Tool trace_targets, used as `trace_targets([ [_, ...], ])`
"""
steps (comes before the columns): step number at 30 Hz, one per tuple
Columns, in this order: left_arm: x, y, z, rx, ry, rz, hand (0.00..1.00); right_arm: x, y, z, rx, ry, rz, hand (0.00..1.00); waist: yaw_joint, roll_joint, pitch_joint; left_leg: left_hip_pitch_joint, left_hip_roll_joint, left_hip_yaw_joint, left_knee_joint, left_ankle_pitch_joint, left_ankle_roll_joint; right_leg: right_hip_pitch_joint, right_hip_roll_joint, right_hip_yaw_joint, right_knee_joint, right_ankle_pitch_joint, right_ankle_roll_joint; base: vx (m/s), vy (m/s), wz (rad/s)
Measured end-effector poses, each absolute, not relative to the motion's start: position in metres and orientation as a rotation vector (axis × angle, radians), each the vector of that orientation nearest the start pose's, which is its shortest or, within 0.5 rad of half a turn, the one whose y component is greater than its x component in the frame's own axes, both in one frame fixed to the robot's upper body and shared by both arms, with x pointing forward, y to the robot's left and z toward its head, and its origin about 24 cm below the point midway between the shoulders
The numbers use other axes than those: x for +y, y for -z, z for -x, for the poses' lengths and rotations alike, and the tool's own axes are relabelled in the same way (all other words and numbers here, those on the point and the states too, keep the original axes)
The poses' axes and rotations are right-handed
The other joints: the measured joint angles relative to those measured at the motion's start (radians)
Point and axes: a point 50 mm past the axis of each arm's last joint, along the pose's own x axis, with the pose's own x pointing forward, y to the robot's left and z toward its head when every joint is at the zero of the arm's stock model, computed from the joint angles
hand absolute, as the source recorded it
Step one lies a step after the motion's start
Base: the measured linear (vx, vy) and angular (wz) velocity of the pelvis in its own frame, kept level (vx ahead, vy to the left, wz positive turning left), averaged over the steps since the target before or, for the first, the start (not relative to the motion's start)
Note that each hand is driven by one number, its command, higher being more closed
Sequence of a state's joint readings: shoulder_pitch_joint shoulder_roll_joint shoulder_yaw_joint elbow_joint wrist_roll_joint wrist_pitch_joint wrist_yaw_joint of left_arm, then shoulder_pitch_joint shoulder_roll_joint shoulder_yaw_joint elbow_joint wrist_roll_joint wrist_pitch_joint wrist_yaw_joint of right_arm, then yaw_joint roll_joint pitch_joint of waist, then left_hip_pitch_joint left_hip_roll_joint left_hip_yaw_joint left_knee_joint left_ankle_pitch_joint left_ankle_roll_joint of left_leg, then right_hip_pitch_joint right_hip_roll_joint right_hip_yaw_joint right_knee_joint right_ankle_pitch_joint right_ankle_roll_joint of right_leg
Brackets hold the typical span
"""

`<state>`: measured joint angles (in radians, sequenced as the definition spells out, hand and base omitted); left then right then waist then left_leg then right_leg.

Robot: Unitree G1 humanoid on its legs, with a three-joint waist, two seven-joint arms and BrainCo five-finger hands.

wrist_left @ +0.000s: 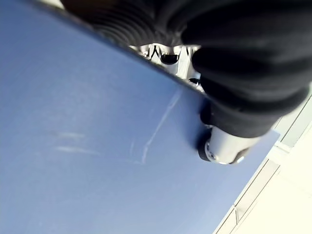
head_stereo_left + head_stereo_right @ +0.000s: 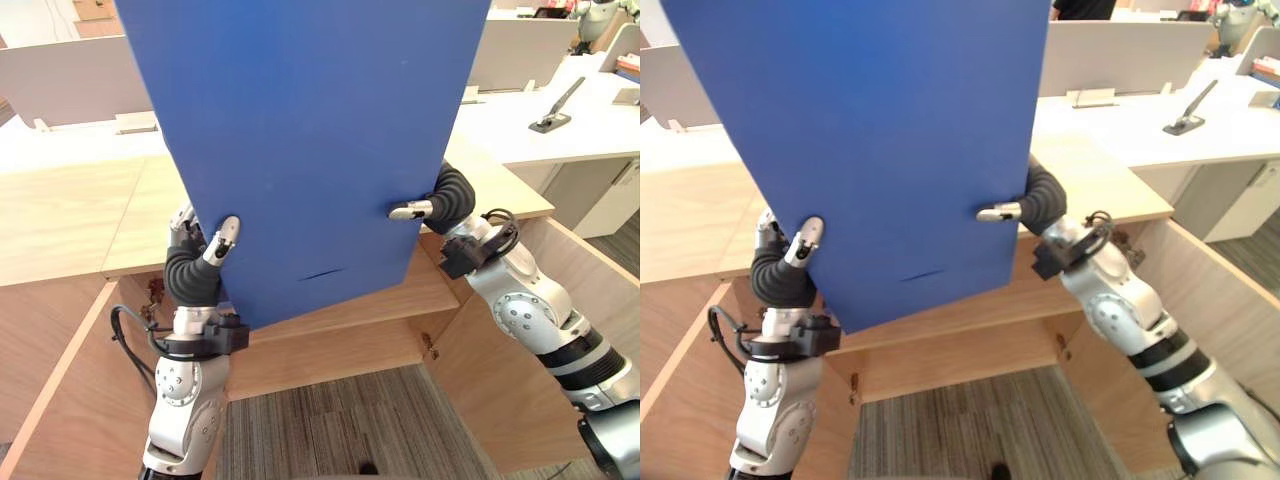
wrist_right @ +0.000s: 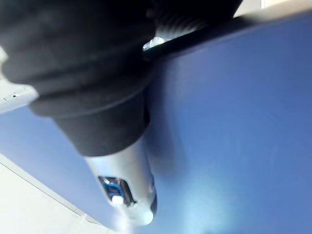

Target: Walk over to the cabinet, pick up the folder, carry it to the office cabinet, place the folder inside the office cabinet, then close the office cabinet door

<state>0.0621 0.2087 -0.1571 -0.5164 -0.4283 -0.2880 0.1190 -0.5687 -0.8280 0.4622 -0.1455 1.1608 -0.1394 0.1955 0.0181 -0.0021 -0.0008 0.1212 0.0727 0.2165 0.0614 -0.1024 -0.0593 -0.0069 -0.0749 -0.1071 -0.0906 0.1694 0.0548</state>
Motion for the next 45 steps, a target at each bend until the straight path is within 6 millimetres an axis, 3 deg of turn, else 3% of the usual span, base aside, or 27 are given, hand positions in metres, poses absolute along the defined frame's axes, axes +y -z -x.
trace_targets([
  [7, 0.150, -0.164, -0.208, -0.671, 0.118, 0.357, 1.00, -0.140, -0.230, -0.291, -0.388, -0.847, -0.131, 0.00, 0.004, -0.007, -0.005, -0.001, 0.001, 0.001, 0.000, 0.002, -0.002, -0.002, 0.002, 0.000, 0.004, 0.002, -0.003, -0.01, 0.003, 0.00],
  [8, 0.150, -0.165, -0.207, -0.677, 0.118, 0.361, 1.00, -0.139, -0.234, -0.291, -0.401, -0.856, -0.119, 1.00, 0.004, -0.007, -0.006, -0.001, 0.001, 0.002, 0.000, 0.002, -0.002, -0.002, 0.002, 0.000, 0.005, 0.002, -0.003, 0.00, 0.000, 0.00],
  [12, 0.149, -0.166, -0.206, -0.696, 0.116, 0.370, 1.00, -0.138, -0.245, -0.284, -0.454, -0.887, -0.091, 1.00, 0.006, -0.013, -0.017, -0.003, 0.002, 0.001, 0.000, 0.002, -0.002, -0.004, 0.002, 0.000, 0.005, 0.002, -0.003, 0.00, 0.037, 0.00],
  [13, 0.150, -0.165, -0.206, -0.697, 0.112, 0.371, 0.00, -0.137, -0.247, -0.283, -0.467, -0.897, -0.088, 1.00, 0.006, -0.015, -0.023, -0.003, 0.001, 0.002, 0.000, 0.002, -0.002, -0.004, 0.002, 0.000, 0.005, 0.002, -0.003, 0.00, 0.000, 0.00],
  [20, 0.142, -0.151, -0.210, -0.622, 0.219, 0.326, 0.00, -0.141, -0.254, -0.282, -0.533, -0.865, -0.005, 1.00, 0.004, -0.016, -0.028, -0.014, 0.002, 0.008, 0.012, 0.001, -0.003, -0.012, 0.002, 0.004, 0.000, 0.007, -0.007, 0.00, 0.000, 0.00],
  [23, 0.139, -0.138, -0.212, -0.553, 0.253, 0.368, 0.00, -0.144, -0.245, -0.282, -0.509, -0.847, 0.012, 1.00, 0.002, -0.015, -0.029, -0.014, 0.006, 0.012, 0.014, 0.001, -0.004, -0.013, 0.006, 0.007, 0.000, 0.008, -0.009, 0.00, 0.000, -0.04],
  [25, 0.136, -0.121, -0.211, -0.467, 0.289, 0.397, 0.00, -0.148, -0.230, -0.282, -0.456, -0.828, 0.017, 1.00, 0.000, -0.014, -0.030, -0.015, 0.008, 0.013, 0.014, 0.001, -0.005, -0.015, 0.007, 0.009, 0.000, 0.008, -0.009, 0.00, 0.000, -0.05],
  [27, 0.134, -0.089, -0.209, -0.298, 0.348, 0.425, 0.00, -0.152, -0.207, -0.281, -0.366, -0.804, 0.046, 1.00, -0.004, -0.014, -0.030, -0.018, 0.011, 0.018, 0.013, 0.000, -0.007, -0.024, 0.009, 0.017, -0.001, 0.008, -0.010, 0.00, 0.007, -0.09],
  [29, 0.133, -0.065, -0.206, -0.176, 0.389, 0.419, 0.00, -0.155, -0.197, -0.280, -0.334, -0.799, 0.093, 1.00, -0.008, -0.012, -0.030, -0.022, 0.013, 0.024, 0.012, 0.001, -0.007, -0.032, 0.010, 0.024, -0.001, 0.009, -0.010, 0.00, 0.025, -0.10],
  [32, 0.137, -0.006, -0.193, 0.119, 0.433, 0.424, 0.00, -0.170, -0.189, -0.284, -0.345, -0.720, 0.075, 1.00, -0.029, -0.011, -0.028, -0.037, 0.015, 0.026, 0.012, 0.001, -0.008, -0.049, 0.011, 0.027, -0.001, 0.009, -0.011, 0.01, 0.034, -0.05],
  [33, 0.146, 0.021, -0.184, 0.250, 0.389, 0.413, 0.00, -0.178, -0.191, -0.289, -0.378, -0.660, 0.023, 1.00, -0.040, -0.008, -0.028, -0.035, 0.019, 0.032, 0.012, -0.001, -0.011, -0.049, 0.013, 0.030, -0.001, 0.009, -0.012, 0.02, 0.026, -0.07],
  [34, 0.151, 0.032, -0.179, 0.308, 0.366, 0.408, 0.00, -0.184, -0.193, -0.290, -0.396, -0.624, 0.000, 1.00, -0.042, -0.008, -0.028, -0.035, 0.021, 0.034, 0.012, -0.002, -0.012, -0.049, 0.017, 0.031, -0.001, 0.009, -0.012, 0.04, 0.022, -0.10],
  [36, 0.169, 0.069, -0.154, 0.481, 0.238, 0.408, 0.00, -0.214, -0.204, -0.296, -0.466, -0.465, -0.060, 1.00, -0.048, -0.008, -0.026, -0.036, 0.030, 0.043, 0.018, -0.009, -0.017, -0.051, 0.026, 0.035, 0.000, 0.007, -0.015, 0.03, 0.005, -0.07],
  [39, 0.190, 0.098, -0.127, 0.617, 0.093, 0.393, 0.00, -0.245, -0.206, -0.296, -0.512, -0.298, -0.111, 1.00, -0.044, -0.003, -0.022, -0.084, 0.072, 0.044, 0.146, -0.080, -0.028, -0.042, 0.050, 0.035, 0.005, -0.001, -0.025, 0.03, -0.006, -0.06],
  [41, 0.209, 0.125, -0.097, 0.762, -0.103, 0.418, 0.00, -0.271, -0.201, -0.289, -0.548, -0.145, -0.171, 1.00, -0.041, 0.026, 0.012, -0.140, 0.146, 0.039, 0.343, -0.164, -0.024, -0.010, 0.092, 0.032, 0.006, -0.013, -0.043, 0.04, 0.008, -0.06],
  [45, 0.222, 0.155, -0.052, 0.932, -0.523, 0.532, 0.00, -0.307, -0.180, -0.266, -0.586, 0.114, -0.302, 1.00, -0.042, 0.032, 0.046, -0.174, 0.174, 0.043, 0.485, -0.156, 0.003, 0.040, 0.101, 0.018, 0.005, -0.045, -0.062, 0.02, -0.006, 0.15],
])
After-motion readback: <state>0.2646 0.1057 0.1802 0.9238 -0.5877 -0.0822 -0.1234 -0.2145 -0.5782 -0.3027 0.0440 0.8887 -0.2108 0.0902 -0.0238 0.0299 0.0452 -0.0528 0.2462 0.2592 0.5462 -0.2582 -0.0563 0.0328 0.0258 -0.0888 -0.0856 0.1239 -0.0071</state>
